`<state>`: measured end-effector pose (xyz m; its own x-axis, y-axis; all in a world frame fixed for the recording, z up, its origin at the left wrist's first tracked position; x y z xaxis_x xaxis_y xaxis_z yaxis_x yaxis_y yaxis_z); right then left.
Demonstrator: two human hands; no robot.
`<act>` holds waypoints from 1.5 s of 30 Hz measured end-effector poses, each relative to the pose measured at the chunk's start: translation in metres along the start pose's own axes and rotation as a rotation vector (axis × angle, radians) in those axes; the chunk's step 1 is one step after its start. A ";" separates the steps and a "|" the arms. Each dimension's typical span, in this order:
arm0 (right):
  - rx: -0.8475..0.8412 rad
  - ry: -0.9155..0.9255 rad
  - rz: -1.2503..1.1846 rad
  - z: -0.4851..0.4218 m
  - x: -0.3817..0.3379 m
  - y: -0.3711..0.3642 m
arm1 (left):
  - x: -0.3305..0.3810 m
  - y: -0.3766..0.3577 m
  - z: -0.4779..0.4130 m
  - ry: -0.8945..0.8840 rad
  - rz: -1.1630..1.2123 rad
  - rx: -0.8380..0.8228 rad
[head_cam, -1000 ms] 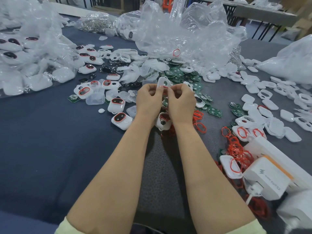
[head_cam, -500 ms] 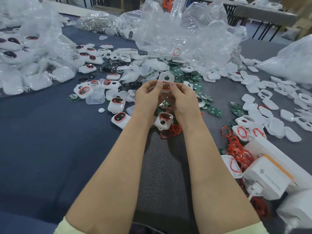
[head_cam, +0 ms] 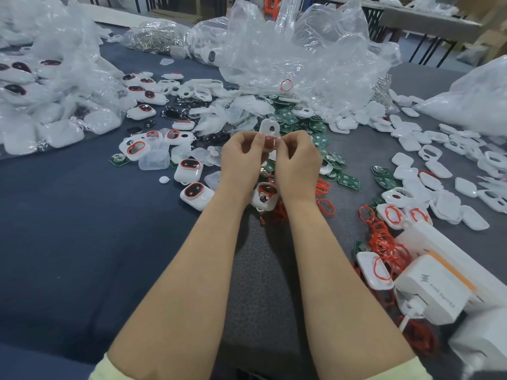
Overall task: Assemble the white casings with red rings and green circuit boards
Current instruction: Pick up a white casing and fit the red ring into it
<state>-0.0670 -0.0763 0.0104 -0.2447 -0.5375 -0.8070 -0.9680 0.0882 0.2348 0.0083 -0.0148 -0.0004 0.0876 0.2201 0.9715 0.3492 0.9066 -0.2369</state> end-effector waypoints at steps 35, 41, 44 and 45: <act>-0.027 -0.176 0.007 -0.005 0.006 0.002 | 0.000 -0.002 0.000 -0.151 -0.151 -0.040; -0.015 -0.154 0.031 -0.005 0.008 0.001 | 0.001 -0.003 -0.001 -0.237 -0.260 -0.034; -0.019 -0.164 0.038 -0.005 0.009 0.001 | 0.001 -0.003 0.000 -0.250 -0.288 -0.038; -0.020 -0.168 0.040 -0.005 0.009 0.001 | 0.001 -0.003 0.000 -0.245 -0.287 -0.041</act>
<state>-0.0700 -0.0857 0.0058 -0.2900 -0.3856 -0.8759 -0.9566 0.0887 0.2777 0.0071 -0.0173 0.0018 -0.2433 0.0435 0.9690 0.3645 0.9299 0.0497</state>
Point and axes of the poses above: each hand's wrist, its own z-axis away from the middle knuckle, its own y-axis out of the back of the hand, x = y × z, the point moved 3 cm from there along -z, towards the middle knuckle, and after that the axes turned 15 degrees about x, right-handed, at the moved point
